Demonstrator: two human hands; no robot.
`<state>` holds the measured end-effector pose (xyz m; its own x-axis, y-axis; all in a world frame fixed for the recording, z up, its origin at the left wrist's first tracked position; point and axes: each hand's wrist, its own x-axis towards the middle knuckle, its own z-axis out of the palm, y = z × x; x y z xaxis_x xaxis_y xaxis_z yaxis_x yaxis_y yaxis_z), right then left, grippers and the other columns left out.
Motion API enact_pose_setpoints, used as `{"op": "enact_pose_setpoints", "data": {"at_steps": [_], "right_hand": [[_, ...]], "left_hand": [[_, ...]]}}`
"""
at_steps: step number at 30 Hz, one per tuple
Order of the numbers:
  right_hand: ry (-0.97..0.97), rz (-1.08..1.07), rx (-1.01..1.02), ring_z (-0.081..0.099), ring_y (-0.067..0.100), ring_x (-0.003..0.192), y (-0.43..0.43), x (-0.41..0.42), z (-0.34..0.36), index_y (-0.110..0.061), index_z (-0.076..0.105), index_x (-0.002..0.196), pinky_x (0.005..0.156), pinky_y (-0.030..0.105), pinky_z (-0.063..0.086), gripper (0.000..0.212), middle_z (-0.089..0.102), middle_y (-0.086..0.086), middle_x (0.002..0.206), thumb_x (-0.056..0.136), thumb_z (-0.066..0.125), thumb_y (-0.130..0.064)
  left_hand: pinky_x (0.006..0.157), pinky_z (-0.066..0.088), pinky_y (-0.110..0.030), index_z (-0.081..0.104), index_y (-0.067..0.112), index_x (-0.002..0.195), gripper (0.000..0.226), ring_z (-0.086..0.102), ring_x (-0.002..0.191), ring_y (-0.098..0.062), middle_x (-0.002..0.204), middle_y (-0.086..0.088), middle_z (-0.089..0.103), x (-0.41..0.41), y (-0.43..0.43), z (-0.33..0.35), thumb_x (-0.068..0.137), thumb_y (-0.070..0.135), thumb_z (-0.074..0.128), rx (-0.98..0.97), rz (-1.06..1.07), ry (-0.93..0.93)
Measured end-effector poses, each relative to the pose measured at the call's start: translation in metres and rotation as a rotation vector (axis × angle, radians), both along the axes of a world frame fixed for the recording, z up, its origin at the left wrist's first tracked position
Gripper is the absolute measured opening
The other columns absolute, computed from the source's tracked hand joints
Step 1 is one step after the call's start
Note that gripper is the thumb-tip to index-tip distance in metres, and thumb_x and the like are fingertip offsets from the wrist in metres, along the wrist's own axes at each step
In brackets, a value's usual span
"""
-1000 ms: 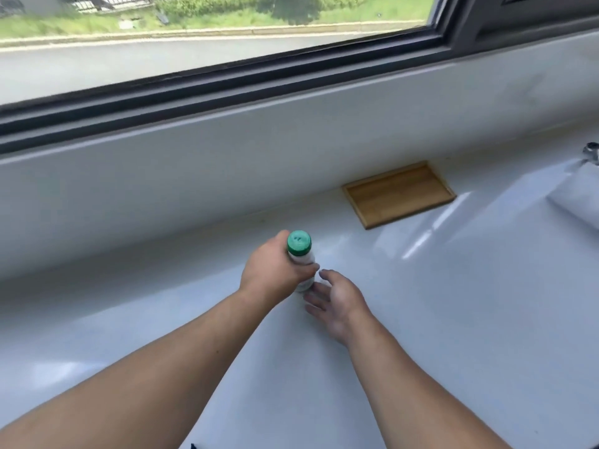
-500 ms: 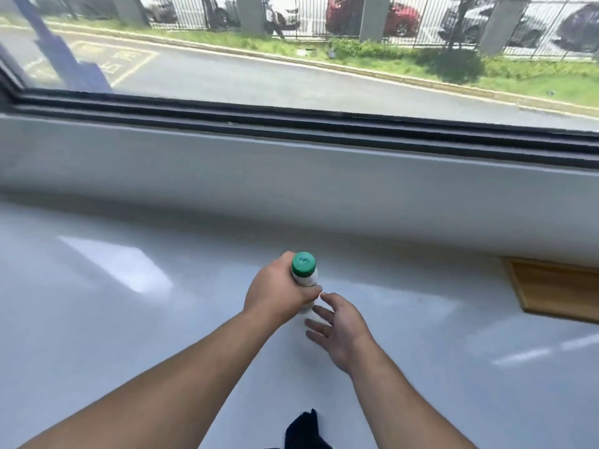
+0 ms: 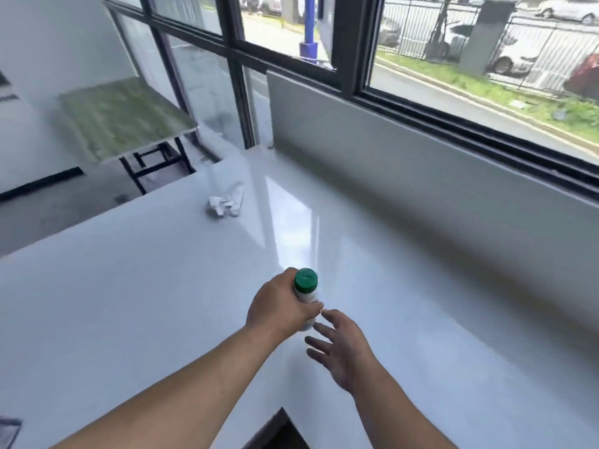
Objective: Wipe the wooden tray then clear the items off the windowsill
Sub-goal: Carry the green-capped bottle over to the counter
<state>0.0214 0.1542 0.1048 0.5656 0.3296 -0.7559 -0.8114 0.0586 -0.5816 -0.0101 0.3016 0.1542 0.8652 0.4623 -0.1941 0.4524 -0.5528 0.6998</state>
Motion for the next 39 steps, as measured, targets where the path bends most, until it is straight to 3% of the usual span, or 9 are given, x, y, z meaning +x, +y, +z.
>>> {"op": "enact_pose_setpoints", "data": {"at_steps": [8, 18, 31, 39], "right_hand": [[-0.007, 0.328, -0.017, 0.074, 0.036, 0.106, 0.173, -0.097, 0.005, -0.024, 0.063, 0.133, 0.091, 0.047, 0.062, 0.046, 0.065, 0.01, 0.129, 0.09, 0.068, -0.042], [-0.002, 0.614, -0.056, 0.072, 0.036, 0.108, 0.314, -0.204, -0.007, -0.026, 0.06, 0.136, 0.092, 0.047, 0.06, 0.049, 0.061, 0.01, 0.131, 0.092, 0.066, -0.047], [0.009, 0.688, -0.126, 0.072, 0.035, 0.108, 0.383, -0.258, -0.027, -0.025, 0.066, 0.128, 0.084, 0.043, 0.061, 0.041, 0.062, 0.01, 0.131, 0.091, 0.066, -0.043], [0.001, 0.684, -0.156, 0.075, 0.034, 0.104, 0.387, -0.262, -0.04, -0.029, 0.072, 0.113, 0.079, 0.042, 0.063, 0.039, 0.064, 0.009, 0.127, 0.077, 0.071, -0.044]], "left_hand": [[0.077, 0.059, -0.037, 0.06, 0.037, 0.098, 0.044, 0.066, 0.087, -0.009, 0.092, 0.016, 0.069, -0.142, 0.155, 0.01, 0.063, 0.059, 0.073, -0.012, 0.281, 0.017], [0.078, 0.058, -0.037, 0.059, 0.034, 0.098, 0.042, 0.066, 0.089, -0.012, 0.093, 0.015, 0.068, -0.275, 0.271, 0.0, 0.066, 0.059, 0.07, 0.013, 0.477, 0.082], [0.078, 0.058, -0.036, 0.06, 0.032, 0.1, 0.04, 0.067, 0.091, -0.014, 0.095, 0.014, 0.07, -0.335, 0.333, -0.033, 0.07, 0.053, 0.078, -0.015, 0.55, 0.091], [0.081, 0.057, -0.038, 0.06, 0.034, 0.101, 0.041, 0.065, 0.093, -0.013, 0.096, 0.016, 0.068, -0.337, 0.339, -0.047, 0.07, 0.054, 0.078, -0.023, 0.538, 0.094]]}}
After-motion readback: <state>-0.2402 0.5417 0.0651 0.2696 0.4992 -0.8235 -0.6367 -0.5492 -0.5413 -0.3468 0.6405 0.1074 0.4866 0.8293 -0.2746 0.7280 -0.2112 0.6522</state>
